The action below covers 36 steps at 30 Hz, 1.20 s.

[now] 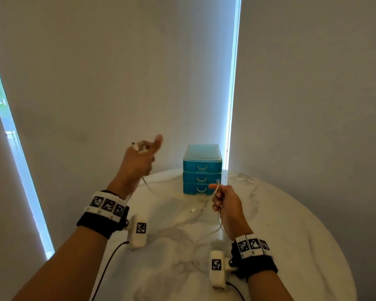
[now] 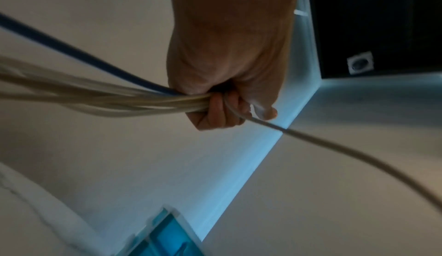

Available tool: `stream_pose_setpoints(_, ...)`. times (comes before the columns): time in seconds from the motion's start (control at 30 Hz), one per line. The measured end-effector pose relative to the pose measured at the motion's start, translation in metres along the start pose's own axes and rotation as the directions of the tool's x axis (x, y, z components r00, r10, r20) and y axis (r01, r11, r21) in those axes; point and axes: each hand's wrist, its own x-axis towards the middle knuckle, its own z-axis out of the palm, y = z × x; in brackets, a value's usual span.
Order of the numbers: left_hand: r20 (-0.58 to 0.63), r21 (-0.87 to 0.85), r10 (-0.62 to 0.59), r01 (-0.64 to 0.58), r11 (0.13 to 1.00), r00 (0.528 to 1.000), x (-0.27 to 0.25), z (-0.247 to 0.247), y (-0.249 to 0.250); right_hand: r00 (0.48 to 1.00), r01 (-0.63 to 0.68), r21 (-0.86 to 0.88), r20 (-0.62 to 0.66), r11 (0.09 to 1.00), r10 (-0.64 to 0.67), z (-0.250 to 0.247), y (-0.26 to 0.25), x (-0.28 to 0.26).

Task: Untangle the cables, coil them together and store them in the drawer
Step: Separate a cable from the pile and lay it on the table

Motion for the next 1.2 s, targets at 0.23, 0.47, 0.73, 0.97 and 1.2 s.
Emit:
stream_pose_setpoints(0.23, 0.506, 0.603, -0.248, -0.134, 0.786, 0.826, -0.027, 0.048, -0.009, 0.986, 0.153, -0.358, 0.124, 0.921, -0.115, 0.002, 0.006, -0.002)
stream_pose_setpoints(0.47, 0.470, 0.518, -0.173, -0.112, 0.848, 0.866, -0.027, 0.053, -0.029, 0.983, 0.144, -0.265, 0.149, 0.954, -0.107, 0.000, 0.001, -0.006)
stream_pose_setpoints(0.73, -0.131, 0.063, 0.038, -0.030, 0.998, 0.991, 0.008, -0.006, 0.011, 0.956, 0.258, -0.454, 0.250, 0.853, -0.156, 0.001, 0.006, -0.006)
stream_pose_setpoints(0.97, -0.477, -0.220, -0.041, -0.075, 0.973, 0.878, 0.030, -0.069, 0.029, 0.944, 0.322, -0.748, 0.298, 0.580, -0.140, 0.002, 0.002, -0.003)
stream_pose_setpoints(1.2, -0.598, -0.251, -0.084, -0.086, 0.964, 0.797, 0.040, -0.124, 0.030, 0.973, 0.221, -0.768, 0.130, 0.602, -0.192, -0.029, -0.012, 0.005)
